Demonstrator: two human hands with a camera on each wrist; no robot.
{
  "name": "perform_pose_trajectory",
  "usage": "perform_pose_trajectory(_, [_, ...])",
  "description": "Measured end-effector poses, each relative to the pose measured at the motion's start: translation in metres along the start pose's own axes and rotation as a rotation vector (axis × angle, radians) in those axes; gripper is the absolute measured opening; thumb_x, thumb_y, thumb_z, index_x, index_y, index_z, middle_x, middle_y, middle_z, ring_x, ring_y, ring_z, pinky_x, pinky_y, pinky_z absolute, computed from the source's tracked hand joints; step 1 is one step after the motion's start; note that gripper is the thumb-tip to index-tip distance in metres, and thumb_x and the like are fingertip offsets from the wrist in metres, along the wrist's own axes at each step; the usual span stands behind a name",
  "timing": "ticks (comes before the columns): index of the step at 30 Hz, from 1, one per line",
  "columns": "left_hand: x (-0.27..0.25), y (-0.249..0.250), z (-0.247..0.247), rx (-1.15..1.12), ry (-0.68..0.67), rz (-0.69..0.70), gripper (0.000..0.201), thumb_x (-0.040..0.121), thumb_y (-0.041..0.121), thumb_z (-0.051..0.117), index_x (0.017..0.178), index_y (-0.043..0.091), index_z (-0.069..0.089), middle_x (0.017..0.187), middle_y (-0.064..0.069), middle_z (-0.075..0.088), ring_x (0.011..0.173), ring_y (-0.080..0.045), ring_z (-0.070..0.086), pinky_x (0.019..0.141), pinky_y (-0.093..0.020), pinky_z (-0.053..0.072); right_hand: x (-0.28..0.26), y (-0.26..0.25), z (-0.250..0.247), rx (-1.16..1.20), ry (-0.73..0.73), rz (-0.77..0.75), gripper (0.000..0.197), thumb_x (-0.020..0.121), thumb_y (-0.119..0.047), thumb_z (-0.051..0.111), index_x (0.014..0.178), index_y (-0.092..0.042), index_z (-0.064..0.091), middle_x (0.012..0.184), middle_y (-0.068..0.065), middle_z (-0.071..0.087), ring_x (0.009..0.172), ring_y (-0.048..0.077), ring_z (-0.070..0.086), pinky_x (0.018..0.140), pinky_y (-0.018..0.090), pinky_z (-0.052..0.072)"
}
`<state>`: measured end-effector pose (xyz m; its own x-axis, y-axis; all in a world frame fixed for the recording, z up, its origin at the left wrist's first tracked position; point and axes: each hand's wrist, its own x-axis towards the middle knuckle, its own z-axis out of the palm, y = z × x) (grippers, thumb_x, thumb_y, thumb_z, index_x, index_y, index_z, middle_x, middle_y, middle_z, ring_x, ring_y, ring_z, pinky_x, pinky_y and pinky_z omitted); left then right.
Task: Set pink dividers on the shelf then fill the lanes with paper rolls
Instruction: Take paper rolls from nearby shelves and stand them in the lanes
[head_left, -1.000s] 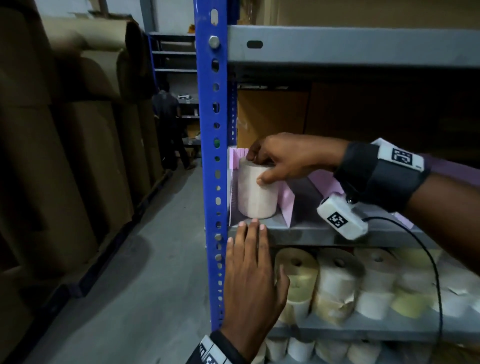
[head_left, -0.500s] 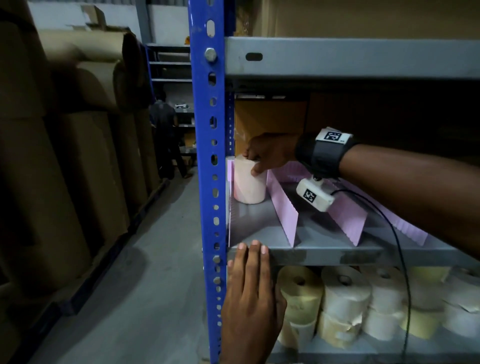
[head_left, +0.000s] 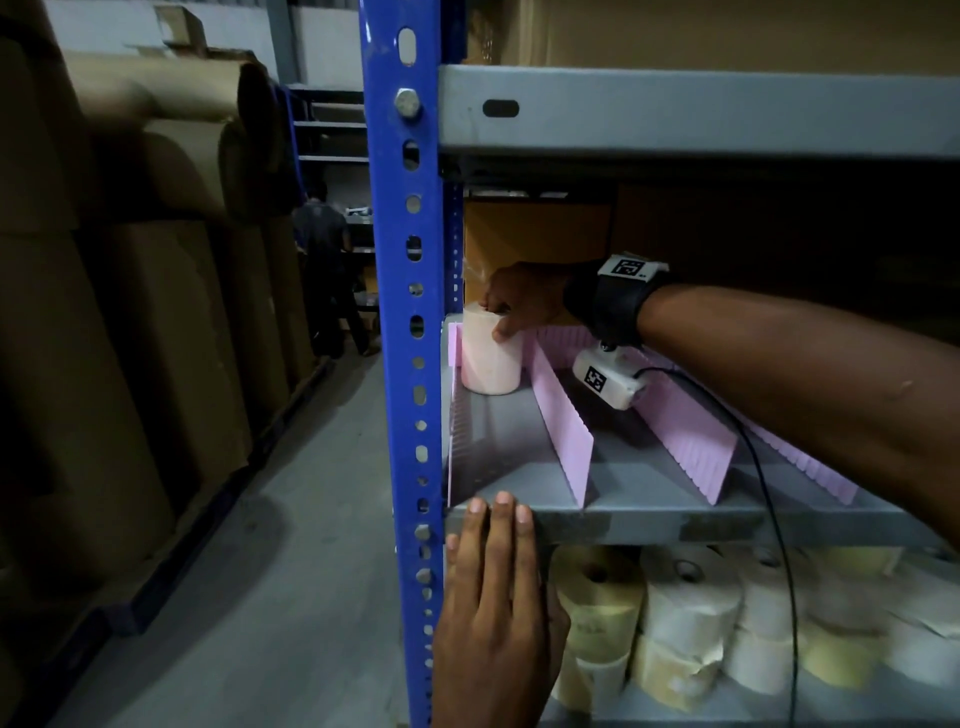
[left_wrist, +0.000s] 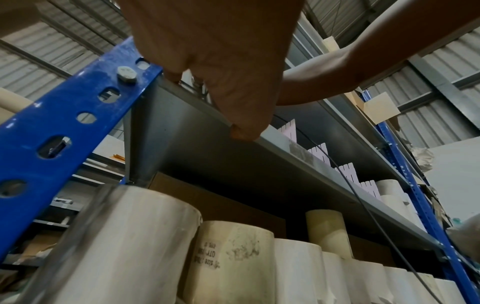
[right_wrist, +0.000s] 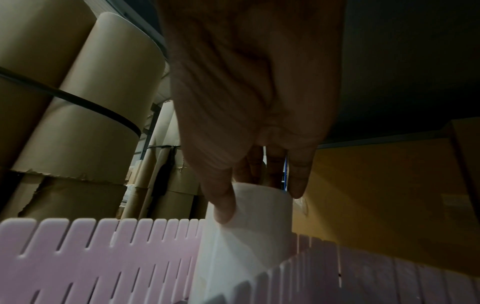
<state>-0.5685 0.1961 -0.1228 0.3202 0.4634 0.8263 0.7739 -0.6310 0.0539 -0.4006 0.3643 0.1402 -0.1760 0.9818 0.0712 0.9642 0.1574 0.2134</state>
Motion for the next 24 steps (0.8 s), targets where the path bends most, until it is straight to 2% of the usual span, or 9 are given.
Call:
perform_pose_trajectory(5, [-0.001, 0.001, 0.002, -0.004, -0.025, -0.002, 0.069, 0.072, 0.022, 0.081, 0.134, -0.001, 0.063, 0.146, -0.019, 0.057, 0.14, -0.039, 0.049, 0.103, -0.054, 0.048, 0.004, 0.002, 0.002, 0.023, 0.011, 0.011, 0.037, 0.091, -0.028, 0.067, 0.112, 0.002, 0.066, 0.107, 0.018, 0.068, 0.099, 0.032, 0.063, 0.093, 0.046, 0.05])
perform_pose_trajectory(11, [0.003, 0.001, -0.004, -0.015, -0.066, -0.007, 0.068, 0.071, 0.022, 0.083, 0.132, -0.001, 0.066, 0.143, -0.02, 0.059, 0.133, -0.042, 0.055, 0.099, -0.054, 0.053, 0.006, 0.002, 0.002, 0.007, 0.022, 0.023, 0.041, 0.093, -0.03, 0.064, 0.119, 0.001, 0.064, 0.113, 0.017, 0.067, 0.103, 0.031, 0.062, 0.096, 0.044, 0.049])
perform_pose_trajectory(16, [0.009, 0.002, -0.012, -0.01, -0.092, 0.002, 0.069, 0.064, 0.02, 0.089, 0.125, -0.004, 0.069, 0.136, -0.023, 0.063, 0.126, -0.045, 0.06, 0.086, -0.057, 0.059, 0.002, 0.0, 0.002, -0.045, 0.015, 0.033, 0.041, 0.095, -0.034, 0.061, 0.117, 0.0, 0.065, 0.111, 0.016, 0.068, 0.1, 0.029, 0.063, 0.092, 0.04, 0.05])
perform_pose_trajectory(18, [0.011, 0.002, -0.015, -0.011, -0.097, 0.013, 0.068, 0.064, 0.019, 0.089, 0.124, -0.006, 0.069, 0.134, -0.025, 0.063, 0.125, -0.047, 0.06, 0.086, -0.057, 0.059, -0.002, 0.001, 0.0, -0.024, 0.029, 0.046, 0.042, 0.095, -0.036, 0.06, 0.122, -0.005, 0.065, 0.119, 0.013, 0.066, 0.106, 0.027, 0.062, 0.095, 0.038, 0.049])
perform_pose_trajectory(20, [0.012, 0.003, -0.019, -0.012, -0.134, 0.013, 0.068, 0.066, 0.019, 0.088, 0.126, -0.006, 0.068, 0.135, -0.025, 0.063, 0.126, -0.047, 0.06, 0.088, -0.057, 0.059, -0.008, 0.001, -0.004, 0.014, 0.059, 0.053, 0.041, 0.096, -0.038, 0.059, 0.127, -0.011, 0.063, 0.13, 0.009, 0.061, 0.117, 0.026, 0.057, 0.103, 0.039, 0.044])
perform_pose_trajectory(22, [0.013, 0.003, -0.022, -0.01, -0.179, 0.013, 0.069, 0.068, 0.02, 0.087, 0.128, -0.007, 0.066, 0.136, -0.027, 0.062, 0.127, -0.047, 0.059, 0.09, -0.057, 0.058, -0.016, 0.0, -0.012, 0.024, 0.082, 0.059, 0.038, 0.096, -0.04, 0.058, 0.122, -0.014, 0.066, 0.13, 0.005, 0.061, 0.119, 0.024, 0.055, 0.105, 0.038, 0.041])
perform_pose_trajectory(24, [0.013, 0.002, -0.025, -0.032, -0.204, 0.015, 0.07, 0.069, 0.02, 0.086, 0.13, -0.009, 0.064, 0.137, -0.028, 0.061, 0.128, -0.048, 0.058, 0.092, -0.058, 0.057, -0.028, -0.001, -0.021, 0.058, 0.101, 0.07, 0.024, 0.095, -0.04, 0.059, 0.103, -0.019, 0.069, 0.11, -0.001, 0.064, 0.108, 0.021, 0.056, 0.099, 0.034, 0.043])
